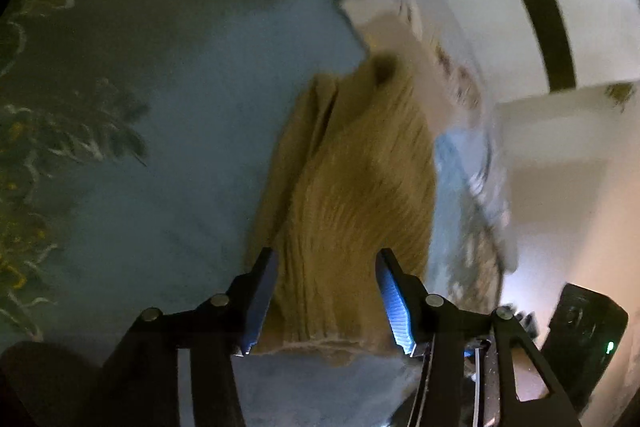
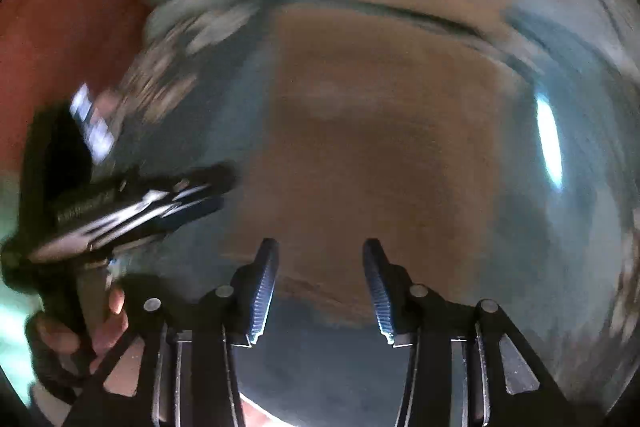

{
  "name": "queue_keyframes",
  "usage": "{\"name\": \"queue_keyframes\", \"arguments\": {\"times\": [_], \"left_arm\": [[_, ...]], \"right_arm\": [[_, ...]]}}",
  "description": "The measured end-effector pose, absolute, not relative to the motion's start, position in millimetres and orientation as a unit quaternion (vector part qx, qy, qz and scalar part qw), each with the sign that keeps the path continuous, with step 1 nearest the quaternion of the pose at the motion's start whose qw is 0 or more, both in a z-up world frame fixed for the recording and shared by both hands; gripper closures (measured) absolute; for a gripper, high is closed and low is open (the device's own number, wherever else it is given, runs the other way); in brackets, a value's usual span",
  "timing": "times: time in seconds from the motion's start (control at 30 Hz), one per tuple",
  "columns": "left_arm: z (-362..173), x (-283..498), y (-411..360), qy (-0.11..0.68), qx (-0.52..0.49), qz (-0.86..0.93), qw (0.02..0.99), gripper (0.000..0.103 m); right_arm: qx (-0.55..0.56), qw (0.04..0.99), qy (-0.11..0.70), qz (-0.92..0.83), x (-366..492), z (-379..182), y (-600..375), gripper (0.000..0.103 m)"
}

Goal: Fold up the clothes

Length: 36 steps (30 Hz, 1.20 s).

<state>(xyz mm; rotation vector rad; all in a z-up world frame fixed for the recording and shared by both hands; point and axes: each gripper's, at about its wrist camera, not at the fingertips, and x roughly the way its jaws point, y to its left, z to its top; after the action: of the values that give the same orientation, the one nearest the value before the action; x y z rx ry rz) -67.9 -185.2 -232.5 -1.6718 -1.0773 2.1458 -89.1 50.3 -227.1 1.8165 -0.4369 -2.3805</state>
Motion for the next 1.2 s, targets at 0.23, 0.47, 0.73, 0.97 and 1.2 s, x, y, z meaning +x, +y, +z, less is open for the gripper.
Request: {"name": "queue_keyframes", "arguments": {"times": [0.23, 0.47, 0.73, 0.97, 1.2], "left_arm": [[-243, -62, -165, -0.286, -0.613, 0.734, 0.062, 0.091], [-247, -51, -161, -0.278, -0.624, 0.729, 0.040, 0.092], [-265, -30, -176, -0.327, -0.643, 0.692, 0.020, 0.097], [-218, -36, -181, -0.356, -0.573, 0.737, 0.041, 0.097], [-179, -76, -158, -0.352, -0.541, 0.760, 0.077, 0.096]], "right_arm": [[0.607, -0.035, -0.321, -0.726, -44, -282, 151, 0.057], [0.587, -0.001, -0.414, -0.696, -39, -314, 155, 0.055], [0.589, 0.033, -0.433, -0.681, -52, -327, 145, 0.055], [0.585, 0.039, -0.455, -0.670, -51, -330, 145, 0.074], [0.592, 0.067, -0.398, -0.697, -75, -287, 204, 0.082]]}}
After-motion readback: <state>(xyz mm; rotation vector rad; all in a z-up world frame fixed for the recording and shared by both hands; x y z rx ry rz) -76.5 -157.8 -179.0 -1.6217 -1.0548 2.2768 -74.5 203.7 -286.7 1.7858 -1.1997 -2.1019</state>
